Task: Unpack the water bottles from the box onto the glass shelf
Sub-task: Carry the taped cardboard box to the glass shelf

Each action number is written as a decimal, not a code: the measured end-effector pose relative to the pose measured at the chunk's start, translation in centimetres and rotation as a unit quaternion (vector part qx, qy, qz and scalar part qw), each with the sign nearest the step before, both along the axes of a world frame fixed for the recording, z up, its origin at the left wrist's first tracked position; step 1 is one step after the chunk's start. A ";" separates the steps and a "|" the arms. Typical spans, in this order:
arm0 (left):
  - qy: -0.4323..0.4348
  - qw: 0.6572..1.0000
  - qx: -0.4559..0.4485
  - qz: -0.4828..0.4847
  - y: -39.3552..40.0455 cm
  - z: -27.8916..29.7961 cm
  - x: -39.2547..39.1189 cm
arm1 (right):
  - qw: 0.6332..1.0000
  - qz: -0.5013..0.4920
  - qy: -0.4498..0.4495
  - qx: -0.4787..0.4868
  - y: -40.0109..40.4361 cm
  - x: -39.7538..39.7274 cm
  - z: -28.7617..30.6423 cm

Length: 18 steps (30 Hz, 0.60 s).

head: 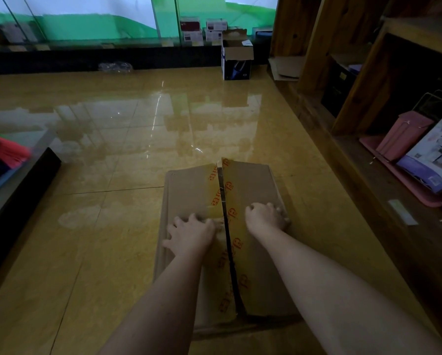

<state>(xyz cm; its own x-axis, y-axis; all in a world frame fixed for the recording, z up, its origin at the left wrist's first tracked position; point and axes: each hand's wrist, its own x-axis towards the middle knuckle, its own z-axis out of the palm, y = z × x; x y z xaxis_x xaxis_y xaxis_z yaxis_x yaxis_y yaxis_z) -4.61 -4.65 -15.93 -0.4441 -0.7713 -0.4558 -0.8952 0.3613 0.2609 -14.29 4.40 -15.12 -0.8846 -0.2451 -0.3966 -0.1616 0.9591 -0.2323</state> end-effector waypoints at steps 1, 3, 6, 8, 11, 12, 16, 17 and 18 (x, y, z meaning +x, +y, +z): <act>0.009 1.000 -0.005 0.007 -0.4 0.0 0.3 | 1.000 -0.008 0.005 0.000 0.3 -0.3 -0.2; 0.021 0.999 -0.003 0.027 -1.1 -0.4 0.7 | 0.999 -0.039 -0.004 -0.002 0.6 -0.8 -0.9; 0.051 0.991 0.049 0.115 -2.0 -0.6 1.1 | 0.992 -0.116 -0.037 -0.045 0.9 -1.2 -1.8; 0.063 0.978 0.079 0.181 -2.5 -1.1 1.5 | 0.985 -0.153 -0.046 -0.066 1.2 -1.4 -2.1; 0.091 0.959 0.121 0.239 -3.1 -2.4 2.0 | 0.976 -0.190 -0.085 -0.067 1.7 -2.0 -2.2; 0.093 0.959 0.128 0.236 -3.0 -2.6 2.0 | 0.975 -0.190 -0.100 -0.060 1.8 -2.1 -2.2; 0.060 0.974 0.096 0.195 -2.1 -2.4 1.7 | 0.977 -0.179 -0.108 -0.032 1.6 -1.9 -2.3; 0.052 0.976 0.086 0.191 -1.9 -2.4 1.6 | 0.978 -0.182 -0.100 -0.026 1.4 -1.8 -2.4; 0.046 0.978 0.080 0.188 -1.8 -2.3 1.5 | 0.978 -0.185 -0.091 -0.018 1.3 -1.7 -2.6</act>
